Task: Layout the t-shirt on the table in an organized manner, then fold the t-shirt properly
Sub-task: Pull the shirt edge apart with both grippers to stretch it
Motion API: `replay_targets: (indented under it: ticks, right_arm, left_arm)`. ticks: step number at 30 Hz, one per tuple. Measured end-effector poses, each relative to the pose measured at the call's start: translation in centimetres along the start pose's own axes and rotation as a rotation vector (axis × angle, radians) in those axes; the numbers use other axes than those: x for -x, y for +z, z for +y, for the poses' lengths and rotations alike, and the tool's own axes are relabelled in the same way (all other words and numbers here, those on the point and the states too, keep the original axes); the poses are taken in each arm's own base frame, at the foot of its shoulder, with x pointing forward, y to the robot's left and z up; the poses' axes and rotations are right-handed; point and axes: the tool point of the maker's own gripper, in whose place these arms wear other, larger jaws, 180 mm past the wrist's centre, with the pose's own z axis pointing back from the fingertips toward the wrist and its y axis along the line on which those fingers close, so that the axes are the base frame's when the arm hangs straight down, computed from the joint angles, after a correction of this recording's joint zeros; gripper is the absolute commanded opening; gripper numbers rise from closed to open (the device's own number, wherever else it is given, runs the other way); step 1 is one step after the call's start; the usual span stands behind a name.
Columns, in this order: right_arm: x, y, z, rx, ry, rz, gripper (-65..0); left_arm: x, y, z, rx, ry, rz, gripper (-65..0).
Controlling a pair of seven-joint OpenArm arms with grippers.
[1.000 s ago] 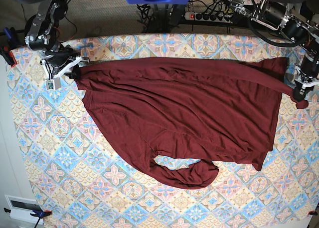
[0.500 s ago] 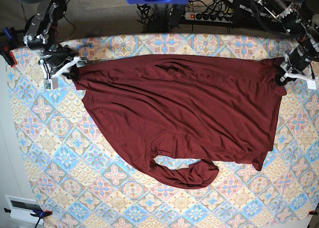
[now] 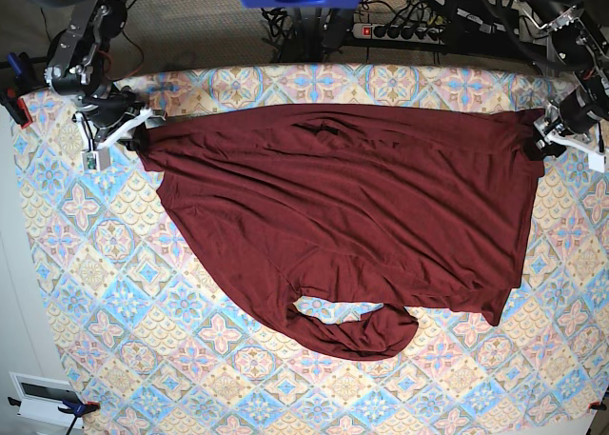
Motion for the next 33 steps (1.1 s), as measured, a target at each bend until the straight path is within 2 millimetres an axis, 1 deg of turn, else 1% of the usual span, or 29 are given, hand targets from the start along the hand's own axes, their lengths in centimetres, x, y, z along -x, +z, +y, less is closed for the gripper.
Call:
replay_targets:
  ticks: [1, 4, 6, 9, 12, 14, 17, 20, 24, 26, 28, 30, 31, 33]
  right_arm:
    - [0.0, 0.0, 0.0, 0.0, 0.0, 0.001, -65.0]
    - [-0.1, 0.0, 0.0, -0.001, 0.0, -0.002, -65.0]
    - [-0.1, 0.0, 0.0, 0.0, 0.0, -0.002, -65.0]
    - [-0.1, 0.0, 0.0, 0.0, 0.0, -0.002, -65.0]
    - [-0.1, 0.0, 0.0, 0.0, 0.0, -0.002, -65.0]
    - [-0.1, 0.0, 0.0, -0.001, 0.0, -0.002, -65.0]
    - [-0.1, 0.0, 0.1, -0.003, -0.002, -0.004, -65.0]
    - [-0.1, 0.0, 0.1, -0.003, -0.002, -0.004, -65.0]
    - [-0.1, 0.0, 0.1, -0.003, -0.002, -0.002, -65.0]
    - [0.0, 0.0, 0.1, -0.003, -0.001, 0.0, -65.0]
    - [-0.6, -0.2, 0.2, -0.006, 0.002, -0.007, -65.0]
    - [-1.4, -0.3, 0.2, -0.006, 0.006, -0.027, -65.0]
    - [-1.6, -0.3, 0.2, -0.007, 0.006, -0.035, -65.0]
    - [-1.6, -0.3, 0.3, -0.012, 0.003, -0.036, -65.0]
  left_arm:
    - [0.1, 0.2, 0.3, -0.007, -0.006, 0.009, -25.6]
    - [-0.2, 1.1, 1.5, -0.049, -0.03, 0.017, -25.5]
    - [0.3, 1.3, 2.0, -0.059, -0.029, 0.024, -25.7]
    - [1.1, 1.3, 2.2, -0.063, -0.018, 0.039, -25.6]
    - [1.5, 0.9, 2.7, -0.064, 0.011, 0.05, -25.6]
    - [2.2, 0.5, 3.5, -0.07, 0.044, 0.063, -25.6]
    - [2.3, 0.1, 5.3, -0.123, 0.061, 0.034, -25.6]
    - [2.9, -0.1, 6.0, -0.137, 0.08, 0.045, -25.6]
    - [3.1, -0.3, 5.9, -0.135, 0.085, 0.047, -25.6]
    - [3.1, -0.8, 5.3, -0.116, 0.1, 0.023, -25.6]
    - [2.9, -1.3, 4.7, -0.101, 0.105, 0.017, -25.7]
    - [3.1, -1.8, 4.0, -0.077, 0.126, 0.003, -25.9]
    - [3.2, -2.0, 3.7, -0.063, 0.13, 0.002, -26.8]
    - [3.4, -2.4, 3.2, -0.054, 0.107, 0.02, -31.5]
